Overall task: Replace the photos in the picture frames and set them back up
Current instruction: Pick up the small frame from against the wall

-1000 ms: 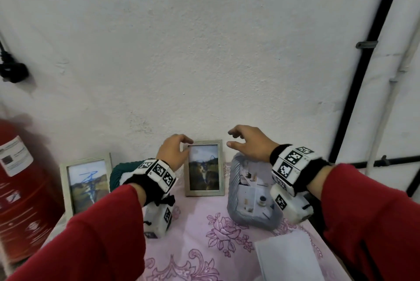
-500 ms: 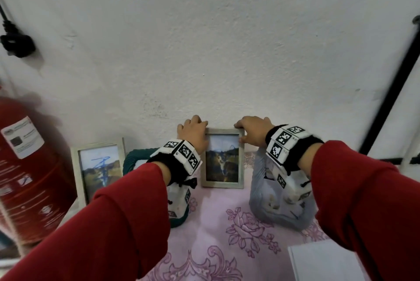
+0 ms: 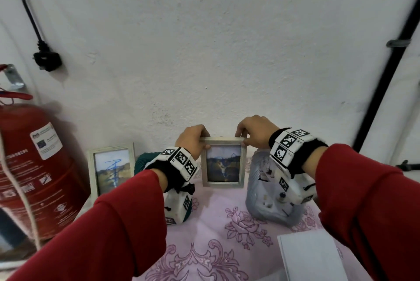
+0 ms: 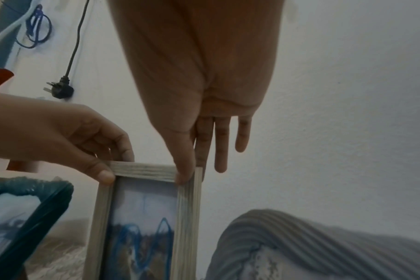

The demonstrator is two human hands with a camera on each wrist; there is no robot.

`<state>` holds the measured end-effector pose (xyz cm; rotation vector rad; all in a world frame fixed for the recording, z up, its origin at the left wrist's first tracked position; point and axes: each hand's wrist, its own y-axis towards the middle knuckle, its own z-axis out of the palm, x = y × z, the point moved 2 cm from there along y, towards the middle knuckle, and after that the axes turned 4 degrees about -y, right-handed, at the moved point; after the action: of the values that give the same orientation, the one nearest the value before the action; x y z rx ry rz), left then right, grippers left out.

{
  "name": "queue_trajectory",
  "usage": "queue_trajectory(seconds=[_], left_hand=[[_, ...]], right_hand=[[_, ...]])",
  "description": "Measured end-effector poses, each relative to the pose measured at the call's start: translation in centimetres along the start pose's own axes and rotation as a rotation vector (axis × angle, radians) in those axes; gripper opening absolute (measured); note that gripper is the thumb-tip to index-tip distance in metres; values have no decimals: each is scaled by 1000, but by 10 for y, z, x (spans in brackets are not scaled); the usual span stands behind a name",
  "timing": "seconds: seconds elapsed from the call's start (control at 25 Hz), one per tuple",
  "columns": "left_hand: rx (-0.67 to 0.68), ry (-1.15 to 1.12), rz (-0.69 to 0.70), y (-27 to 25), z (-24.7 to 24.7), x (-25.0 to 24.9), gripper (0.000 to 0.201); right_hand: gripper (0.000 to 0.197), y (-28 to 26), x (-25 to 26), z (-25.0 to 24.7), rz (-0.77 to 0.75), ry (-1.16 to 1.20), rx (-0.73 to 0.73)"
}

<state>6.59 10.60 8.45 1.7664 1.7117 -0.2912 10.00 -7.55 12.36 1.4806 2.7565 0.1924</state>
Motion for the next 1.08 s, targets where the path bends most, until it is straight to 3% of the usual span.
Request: queue_trajectory(seconds=[0.4, 0.56, 0.76, 1.08], left_hand=[[-251, -130, 228, -57, -70, -64, 19], [-316, -203, 255, -90, -88, -77, 20], [-343, -309, 271, -146, -94, -77, 18], [-267, -613, 43, -227, -78, -51, 13]], right_hand=[[24, -75, 20, -71, -78, 143, -288], [35, -113, 33, -79, 10, 390, -446], [32, -173, 52, -55, 134, 858, -398], [20, -242, 114, 31, 191, 1451, -222]])
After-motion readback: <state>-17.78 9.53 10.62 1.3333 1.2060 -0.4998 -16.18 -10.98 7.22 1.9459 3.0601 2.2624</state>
